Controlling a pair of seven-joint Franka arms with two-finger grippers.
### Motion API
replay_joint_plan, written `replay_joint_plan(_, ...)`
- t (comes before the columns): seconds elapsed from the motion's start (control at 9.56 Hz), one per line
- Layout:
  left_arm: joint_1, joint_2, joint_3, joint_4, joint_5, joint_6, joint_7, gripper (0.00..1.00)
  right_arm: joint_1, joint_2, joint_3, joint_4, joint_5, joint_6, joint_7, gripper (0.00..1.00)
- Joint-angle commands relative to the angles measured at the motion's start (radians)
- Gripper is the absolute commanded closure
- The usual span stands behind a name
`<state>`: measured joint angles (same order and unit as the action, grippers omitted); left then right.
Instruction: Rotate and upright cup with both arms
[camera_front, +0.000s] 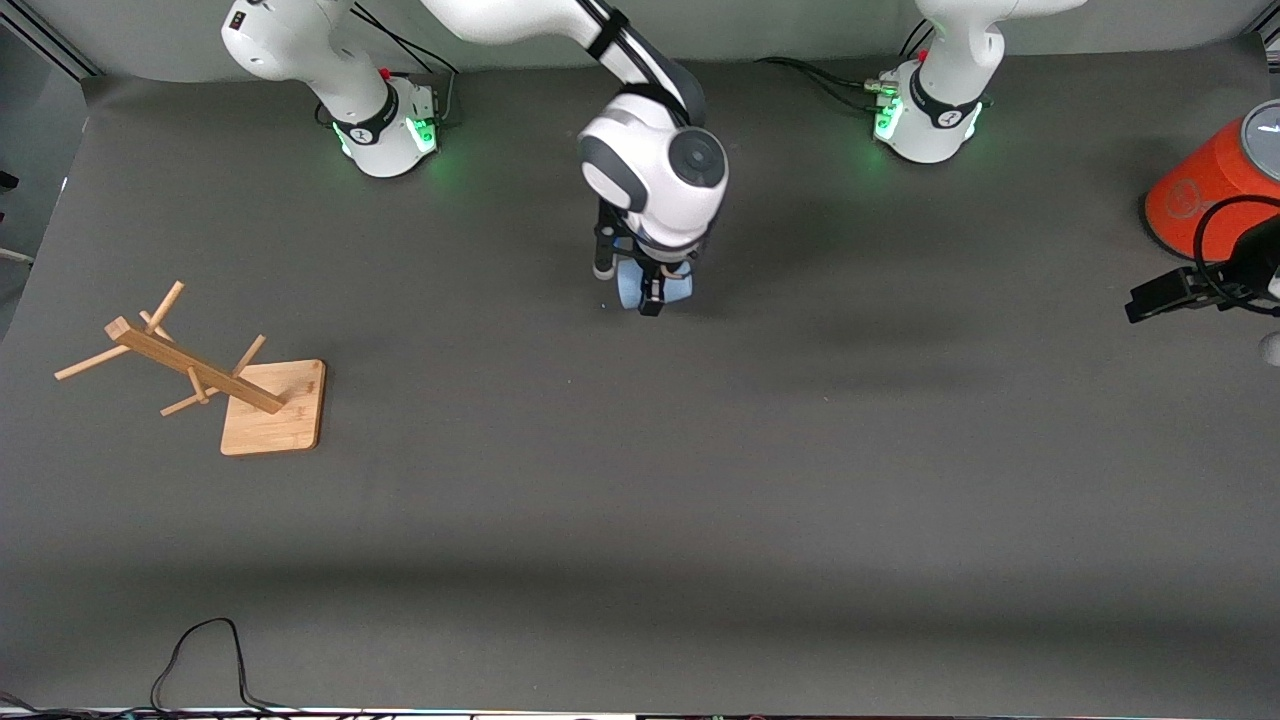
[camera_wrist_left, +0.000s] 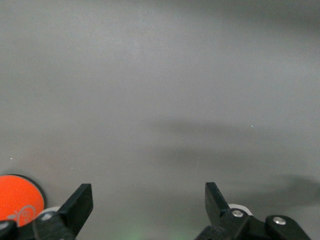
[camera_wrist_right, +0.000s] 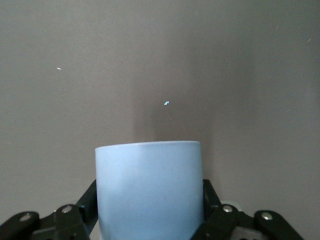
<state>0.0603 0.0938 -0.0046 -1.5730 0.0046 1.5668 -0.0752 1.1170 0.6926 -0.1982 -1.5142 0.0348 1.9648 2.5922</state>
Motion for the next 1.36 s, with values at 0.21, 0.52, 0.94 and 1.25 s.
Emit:
replay_joint_plan(0.21,0.0,0.021,-0.006,0.016,-0.012,0.021,-0.003,0.0,0.007,0.154,-0.021,0.143,-0.01,-0.014,0.055,0.5)
replay_joint_plan(0.52,-0.025,0.023,-0.014,0.013,-0.009,0.009,-0.005,0.0,0.007,0.194,-0.023,0.15,-0.01,0.014,0.074,0.5)
replay_joint_plan(0.94,-0.034,0.023,-0.031,0.002,-0.032,0.007,-0.005,0.0,-0.003,0.193,-0.023,0.16,-0.01,0.013,0.068,0.0)
replay_joint_plan(1.25,-0.077,0.032,-0.034,0.001,-0.032,0.009,-0.02,0.0,-0.008,0.138,-0.026,0.164,-0.01,-0.033,0.03,0.0)
